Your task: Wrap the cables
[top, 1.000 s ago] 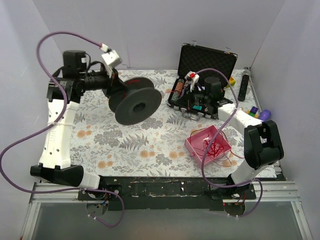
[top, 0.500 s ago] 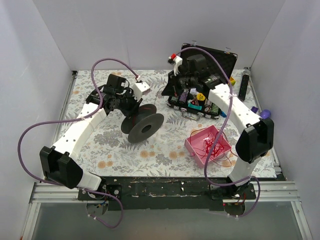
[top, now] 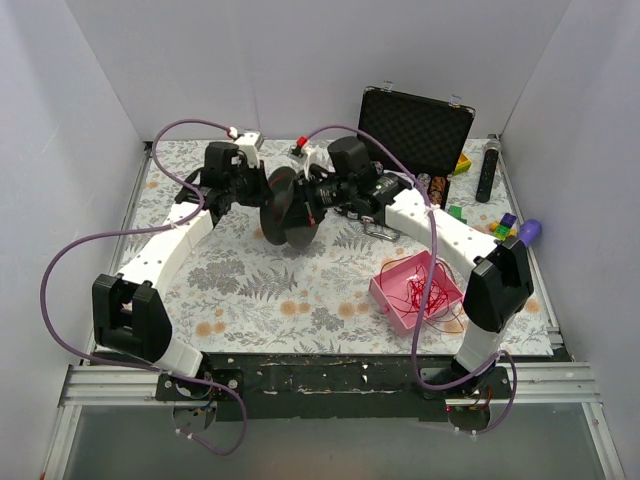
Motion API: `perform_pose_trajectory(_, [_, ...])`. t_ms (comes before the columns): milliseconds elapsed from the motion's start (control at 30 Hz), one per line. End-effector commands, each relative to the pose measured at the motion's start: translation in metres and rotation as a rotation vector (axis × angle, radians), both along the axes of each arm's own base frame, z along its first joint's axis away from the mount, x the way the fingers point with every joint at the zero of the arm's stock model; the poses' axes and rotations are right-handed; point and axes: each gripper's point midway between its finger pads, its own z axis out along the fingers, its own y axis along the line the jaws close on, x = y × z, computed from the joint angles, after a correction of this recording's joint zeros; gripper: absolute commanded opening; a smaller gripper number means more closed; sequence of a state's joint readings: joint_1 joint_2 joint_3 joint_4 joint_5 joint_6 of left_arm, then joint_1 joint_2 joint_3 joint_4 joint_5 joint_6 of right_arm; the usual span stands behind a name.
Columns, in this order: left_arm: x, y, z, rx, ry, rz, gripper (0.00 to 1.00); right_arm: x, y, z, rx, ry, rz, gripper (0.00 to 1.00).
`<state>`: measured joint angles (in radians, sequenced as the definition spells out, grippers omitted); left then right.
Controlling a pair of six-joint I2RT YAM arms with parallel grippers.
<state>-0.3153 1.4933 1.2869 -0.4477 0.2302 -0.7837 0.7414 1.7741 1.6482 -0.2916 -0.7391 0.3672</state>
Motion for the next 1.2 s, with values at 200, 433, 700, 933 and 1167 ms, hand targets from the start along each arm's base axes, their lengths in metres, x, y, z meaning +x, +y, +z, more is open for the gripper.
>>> perform_pose_trajectory(200, [0.039, 0.000, 0.101, -0.449, -0.063, 0.130, 0.00, -0.029, 0.022, 0.006, 0.062, -0.216, -0.010, 0.01])
perform_pose_trajectory(433, [0.032, 0.000, 0.127, -0.522, -0.054, 0.099, 0.00, -0.009, 0.003, -0.029, -0.032, -0.328, -0.149, 0.13])
perform_pose_trajectory(700, [0.017, -0.002, 0.153, -0.535, -0.081, 0.021, 0.00, 0.004, -0.024, -0.042, -0.019, -0.313, -0.237, 0.32])
perform_pose_trajectory(933, [0.006, -0.006, 0.148, -0.526, -0.064, -0.027, 0.00, 0.019, -0.059, -0.057, -0.005, -0.284, -0.329, 0.43])
perform_pose_trajectory(1167, [-0.005, -0.010, 0.146, -0.536, -0.036, -0.066, 0.00, 0.023, -0.093, -0.065, 0.010, -0.294, -0.337, 0.56])
